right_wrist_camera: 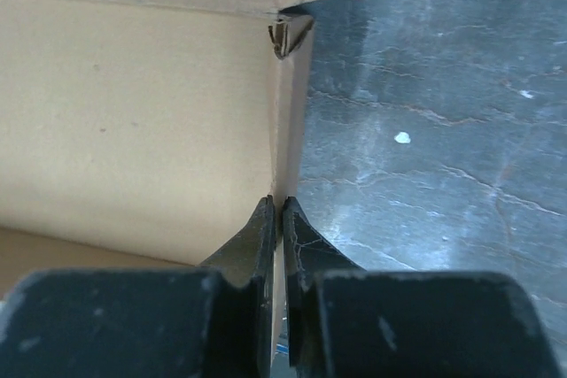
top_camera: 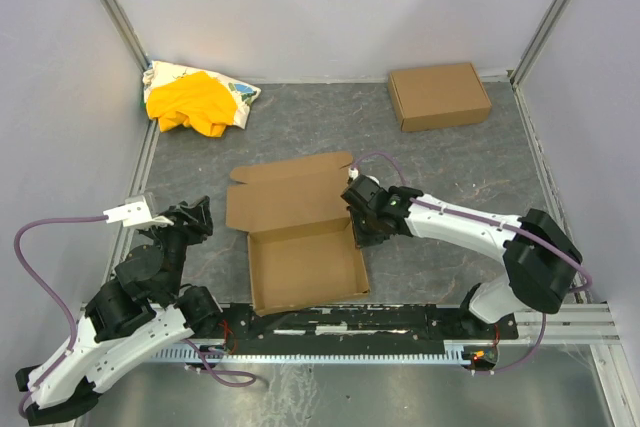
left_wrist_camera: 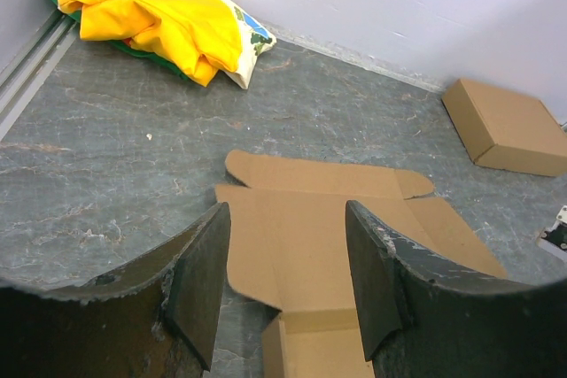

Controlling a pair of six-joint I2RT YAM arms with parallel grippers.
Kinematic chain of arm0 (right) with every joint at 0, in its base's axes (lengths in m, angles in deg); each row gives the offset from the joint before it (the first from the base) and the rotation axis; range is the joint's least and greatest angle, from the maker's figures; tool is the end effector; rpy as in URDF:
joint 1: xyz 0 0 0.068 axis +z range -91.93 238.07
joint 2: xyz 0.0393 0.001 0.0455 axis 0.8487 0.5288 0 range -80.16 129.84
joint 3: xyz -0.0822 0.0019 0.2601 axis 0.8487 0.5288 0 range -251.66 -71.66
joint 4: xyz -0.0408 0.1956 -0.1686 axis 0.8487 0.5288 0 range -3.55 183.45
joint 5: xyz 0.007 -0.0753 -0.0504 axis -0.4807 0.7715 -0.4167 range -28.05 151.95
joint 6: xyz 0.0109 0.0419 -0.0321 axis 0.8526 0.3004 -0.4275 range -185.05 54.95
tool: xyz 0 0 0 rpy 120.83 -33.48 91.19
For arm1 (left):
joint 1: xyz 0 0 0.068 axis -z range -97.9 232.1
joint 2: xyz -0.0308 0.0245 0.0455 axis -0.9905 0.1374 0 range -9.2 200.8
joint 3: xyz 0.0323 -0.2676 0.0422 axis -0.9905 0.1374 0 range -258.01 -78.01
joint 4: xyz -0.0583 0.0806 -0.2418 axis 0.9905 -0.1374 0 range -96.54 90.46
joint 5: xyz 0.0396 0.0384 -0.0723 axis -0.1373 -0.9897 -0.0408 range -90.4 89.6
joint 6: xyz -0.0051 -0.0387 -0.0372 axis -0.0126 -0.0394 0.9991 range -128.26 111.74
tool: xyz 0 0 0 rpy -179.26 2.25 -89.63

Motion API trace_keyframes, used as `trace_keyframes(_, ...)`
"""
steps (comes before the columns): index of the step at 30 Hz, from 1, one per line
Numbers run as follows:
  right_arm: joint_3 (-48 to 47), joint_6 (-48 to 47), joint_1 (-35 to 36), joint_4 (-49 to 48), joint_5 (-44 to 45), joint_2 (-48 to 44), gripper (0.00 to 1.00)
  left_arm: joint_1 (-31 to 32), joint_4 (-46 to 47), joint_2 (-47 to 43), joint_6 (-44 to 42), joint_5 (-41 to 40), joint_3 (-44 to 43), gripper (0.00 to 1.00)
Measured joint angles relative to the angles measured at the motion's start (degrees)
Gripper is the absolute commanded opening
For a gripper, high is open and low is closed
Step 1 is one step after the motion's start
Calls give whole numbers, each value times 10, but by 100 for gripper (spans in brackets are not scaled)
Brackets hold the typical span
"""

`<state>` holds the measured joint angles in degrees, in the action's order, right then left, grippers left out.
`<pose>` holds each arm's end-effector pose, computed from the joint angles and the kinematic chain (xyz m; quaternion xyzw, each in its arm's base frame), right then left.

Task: Fold the paper box

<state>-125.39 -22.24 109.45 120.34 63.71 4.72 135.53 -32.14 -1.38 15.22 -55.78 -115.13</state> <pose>0.1777 0.2207 0.2017 -0.0696 0.9738 0.1480 0.1580 0.0455 -0.0122 0.3162 -0.1418 0.7044 -0.1135 0.6861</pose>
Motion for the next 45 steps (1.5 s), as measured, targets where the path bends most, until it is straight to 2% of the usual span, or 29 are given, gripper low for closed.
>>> trace_keyframes(6,-52,-5,29,67,75,38,2,0,0,0,0,0,0,62)
trace_keyframes(14,-125,1,82,152,203,106,2,0,0,0,0,0,0,62)
trace_keyframes(16,-138,5,93,169,233,123,7,0,0,0,0,0,0,62)
trace_keyframes(19,-143,8,97,179,256,132,21,0,0,0,0,0,0,62)
trace_keyframes(24,-138,6,95,181,268,139,31,0,0,0,0,0,0,62)
trace_keyframes(33,-147,-5,89,176,273,164,32,0,0,0,0,0,0,62)
trace_keyframes(38,-153,-13,77,156,272,186,29,0,0,0,0,0,0,62)
trace_keyframes(41,-154,-18,71,148,272,191,6,0,0,0,0,0,0,62)
trace_keyframes(42,-156,-16,69,147,272,192,2,0,0,0,0,0,0,62)
trace_keyframes(45,-165,-6,61,141,274,199,2,0,0,-1,0,0,0,62)
